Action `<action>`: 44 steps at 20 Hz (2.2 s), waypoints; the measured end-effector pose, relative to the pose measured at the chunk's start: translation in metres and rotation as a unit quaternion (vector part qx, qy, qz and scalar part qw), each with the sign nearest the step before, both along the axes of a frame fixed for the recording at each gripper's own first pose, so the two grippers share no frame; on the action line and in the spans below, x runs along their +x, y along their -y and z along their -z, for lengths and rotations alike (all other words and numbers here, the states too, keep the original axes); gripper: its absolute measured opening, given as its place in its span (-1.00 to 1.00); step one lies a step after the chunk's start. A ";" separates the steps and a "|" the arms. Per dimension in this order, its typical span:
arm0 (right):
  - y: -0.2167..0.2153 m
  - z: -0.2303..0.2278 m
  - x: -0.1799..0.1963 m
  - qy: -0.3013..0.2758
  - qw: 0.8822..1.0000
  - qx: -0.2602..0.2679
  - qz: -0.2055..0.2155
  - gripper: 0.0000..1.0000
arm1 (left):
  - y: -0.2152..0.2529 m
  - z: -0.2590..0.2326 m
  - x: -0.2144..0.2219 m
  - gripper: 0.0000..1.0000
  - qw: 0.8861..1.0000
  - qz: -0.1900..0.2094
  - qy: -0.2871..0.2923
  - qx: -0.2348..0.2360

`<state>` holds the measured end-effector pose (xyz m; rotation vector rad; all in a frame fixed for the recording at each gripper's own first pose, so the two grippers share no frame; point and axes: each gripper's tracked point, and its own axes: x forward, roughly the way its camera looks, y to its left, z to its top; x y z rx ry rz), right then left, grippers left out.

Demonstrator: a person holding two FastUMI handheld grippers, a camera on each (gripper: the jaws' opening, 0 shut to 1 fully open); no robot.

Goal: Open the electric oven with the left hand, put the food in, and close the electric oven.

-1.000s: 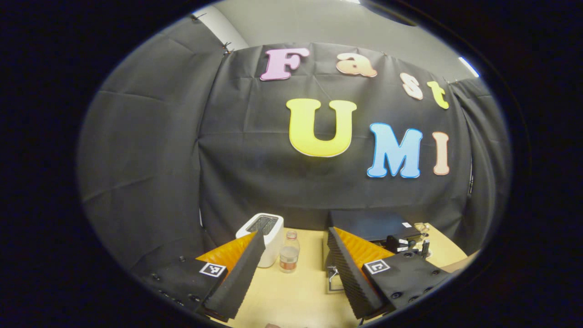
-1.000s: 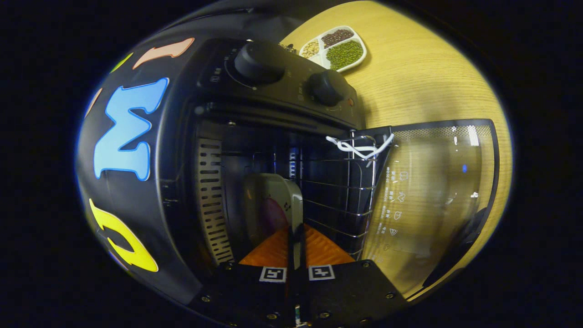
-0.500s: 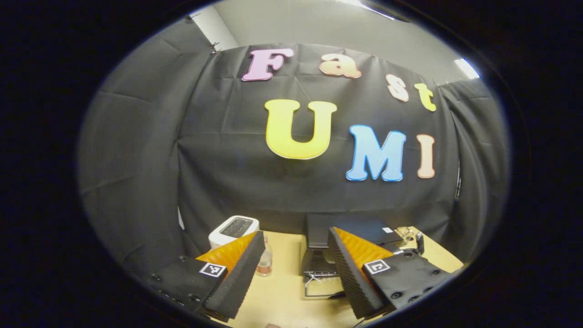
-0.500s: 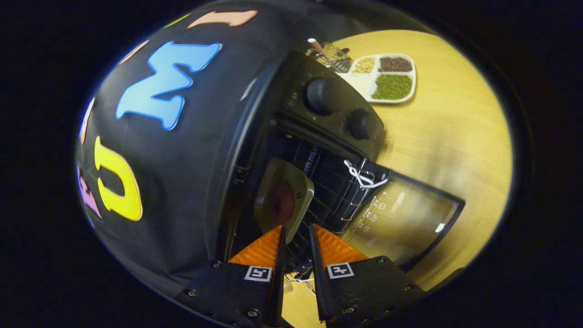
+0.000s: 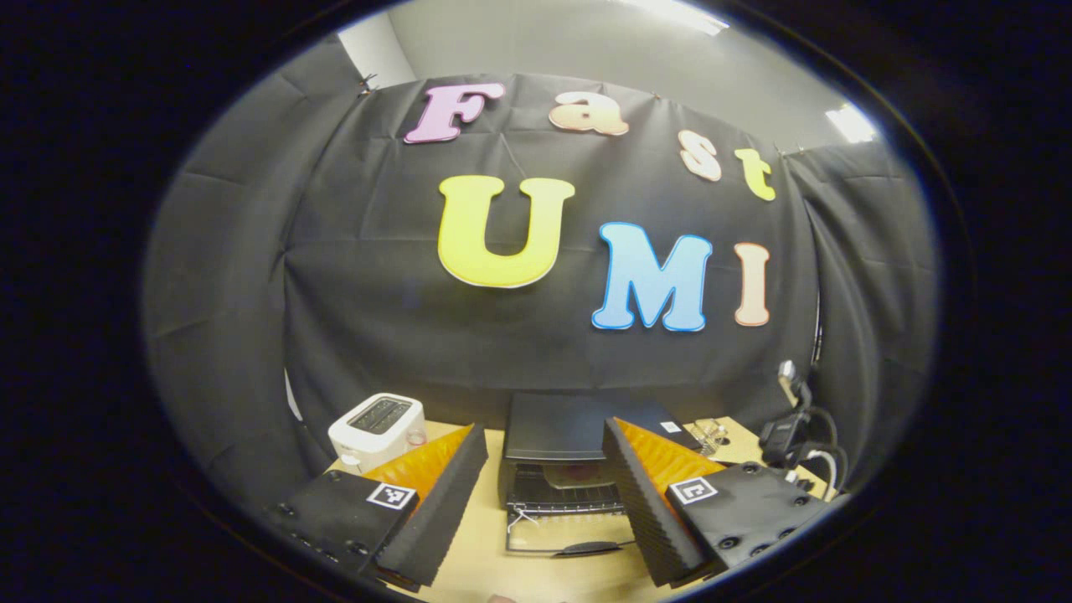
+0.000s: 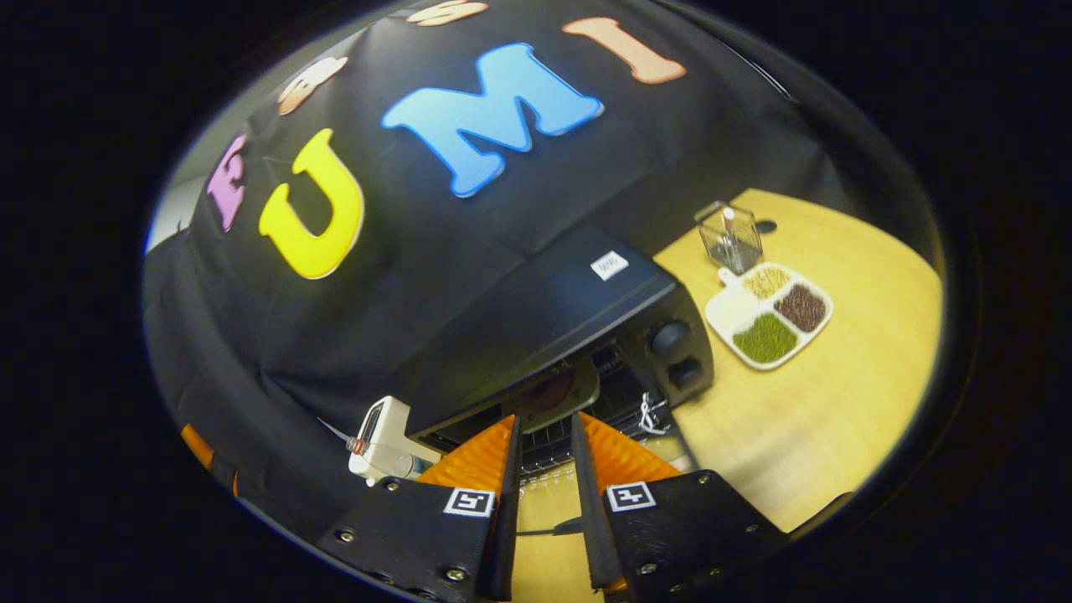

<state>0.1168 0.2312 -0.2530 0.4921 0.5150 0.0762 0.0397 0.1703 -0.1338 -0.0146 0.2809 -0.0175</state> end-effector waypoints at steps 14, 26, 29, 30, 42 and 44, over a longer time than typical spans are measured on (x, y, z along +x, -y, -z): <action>0.094 -0.208 -0.076 0.263 0.948 -0.176 -0.027 0.76 | 0.082 -0.010 -0.008 0.99 1.000 0.005 0.011 0.013; 0.144 -0.209 -0.075 0.252 0.948 -0.192 0.004 0.70 | 0.119 0.100 -0.009 0.91 0.986 0.041 -0.164 0.005; 0.156 -0.205 -0.074 0.245 0.949 -0.197 0.011 0.89 | 0.115 0.148 -0.016 0.91 0.970 0.037 -0.240 0.008; 0.161 -0.203 -0.075 0.244 0.949 -0.200 0.014 0.89 | 0.113 0.163 -0.019 0.99 0.964 0.036 -0.264 0.010; 0.228 -0.182 -0.087 0.199 0.955 -0.212 0.061 0.70 | 0.096 0.315 -0.046 0.92 0.884 0.036 -0.465 0.037; 0.235 -0.179 -0.089 0.191 0.956 -0.210 0.069 0.89 | 0.093 0.333 -0.048 0.92 0.874 0.040 -0.482 0.049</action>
